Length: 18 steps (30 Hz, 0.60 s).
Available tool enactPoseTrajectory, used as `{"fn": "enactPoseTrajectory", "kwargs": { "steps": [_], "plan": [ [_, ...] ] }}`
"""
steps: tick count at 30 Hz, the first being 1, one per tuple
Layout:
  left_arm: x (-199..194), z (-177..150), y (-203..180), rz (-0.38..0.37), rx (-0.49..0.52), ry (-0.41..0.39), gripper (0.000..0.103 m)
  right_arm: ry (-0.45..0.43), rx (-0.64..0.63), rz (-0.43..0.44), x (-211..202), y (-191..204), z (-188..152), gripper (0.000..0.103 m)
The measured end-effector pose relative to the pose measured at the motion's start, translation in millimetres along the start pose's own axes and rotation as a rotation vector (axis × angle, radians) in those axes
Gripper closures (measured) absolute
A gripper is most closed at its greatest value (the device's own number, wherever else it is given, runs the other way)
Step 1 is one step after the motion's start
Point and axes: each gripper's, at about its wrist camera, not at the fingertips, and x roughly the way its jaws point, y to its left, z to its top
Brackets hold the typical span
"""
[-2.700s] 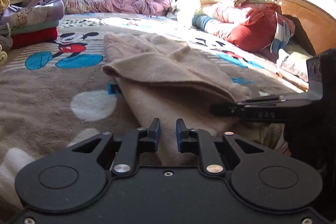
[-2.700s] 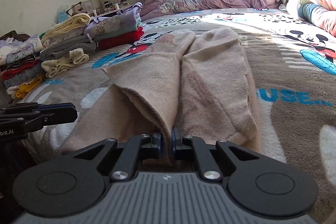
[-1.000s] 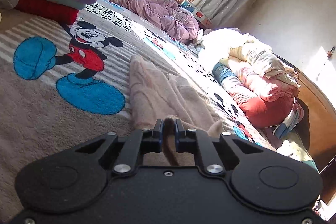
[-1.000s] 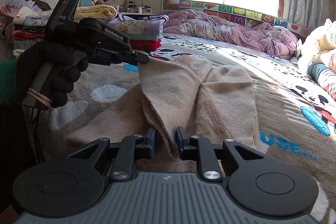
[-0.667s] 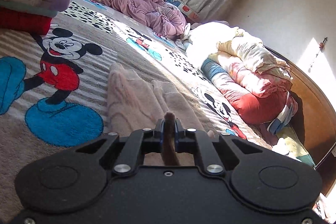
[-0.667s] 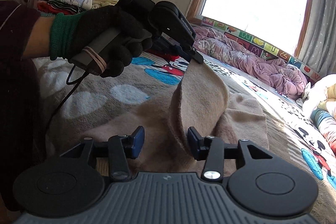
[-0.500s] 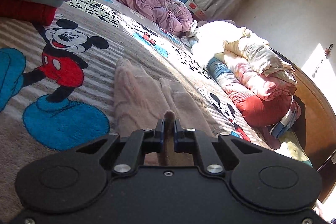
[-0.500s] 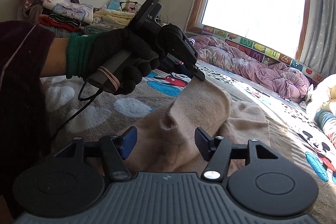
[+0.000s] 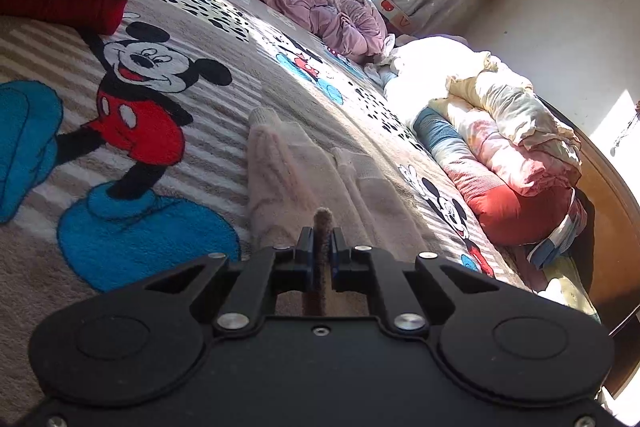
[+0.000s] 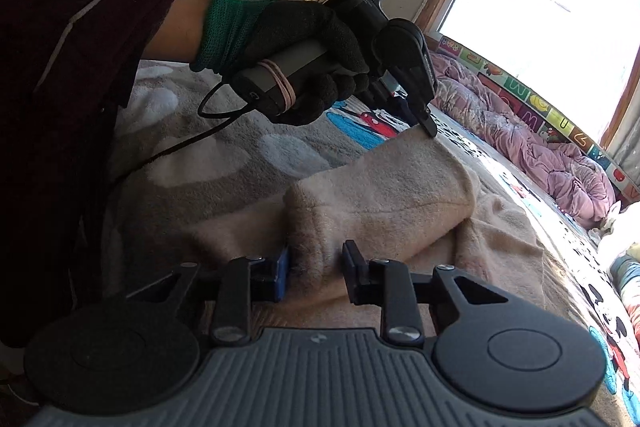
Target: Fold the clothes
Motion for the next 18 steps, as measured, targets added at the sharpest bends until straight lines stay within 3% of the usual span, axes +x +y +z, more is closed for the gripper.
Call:
{"fn": "enactPoseTrajectory", "kwargs": {
  "steps": [4, 8, 13, 18],
  "plan": [
    [12, -1, -5, 0.008, 0.042, 0.024, 0.097, 0.0, -0.015, 0.02, -3, 1, -1, 0.074],
    [23, -5, -4, 0.081, 0.068, 0.063, 0.097, 0.005, -0.017, 0.045, -4, 2, 0, 0.074],
    [14, -6, -8, 0.094, 0.095, 0.039, 0.097, -0.006, 0.015, 0.089, -12, -8, -1, 0.074],
    [6, -4, -11, 0.063, 0.113, 0.024, 0.098, -0.068, 0.174, 0.215, -31, -35, -5, 0.066]
  ]
}}
